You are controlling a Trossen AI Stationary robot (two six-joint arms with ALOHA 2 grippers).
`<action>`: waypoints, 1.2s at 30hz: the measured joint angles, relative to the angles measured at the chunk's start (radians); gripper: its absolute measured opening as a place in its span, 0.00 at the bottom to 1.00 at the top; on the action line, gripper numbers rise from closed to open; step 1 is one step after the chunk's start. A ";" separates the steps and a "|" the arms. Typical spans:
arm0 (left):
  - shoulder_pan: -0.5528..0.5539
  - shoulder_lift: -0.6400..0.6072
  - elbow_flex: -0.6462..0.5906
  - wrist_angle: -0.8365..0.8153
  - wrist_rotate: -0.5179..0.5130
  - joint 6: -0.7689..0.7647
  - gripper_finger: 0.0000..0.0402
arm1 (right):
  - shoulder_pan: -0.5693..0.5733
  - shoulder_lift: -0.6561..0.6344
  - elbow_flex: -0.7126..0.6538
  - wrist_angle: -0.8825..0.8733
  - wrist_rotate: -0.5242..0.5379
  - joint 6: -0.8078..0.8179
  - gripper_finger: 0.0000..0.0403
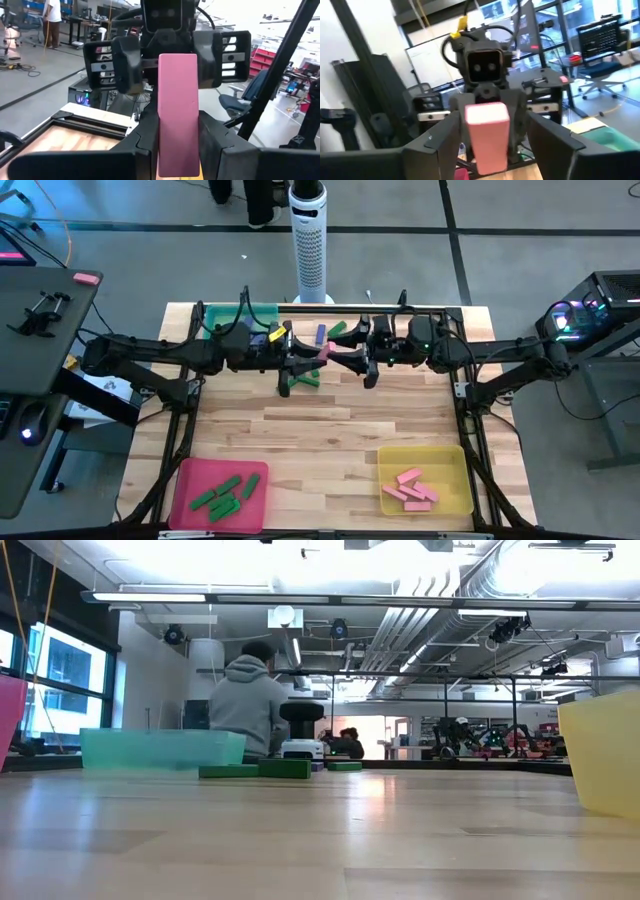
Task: Sort blocks
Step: Put the pink block into the yellow bin
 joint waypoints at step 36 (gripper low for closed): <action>-0.006 0.000 -0.003 -0.117 -0.010 -0.008 0.49 | 0.403 -0.097 -0.163 -1.071 -0.386 0.363 0.17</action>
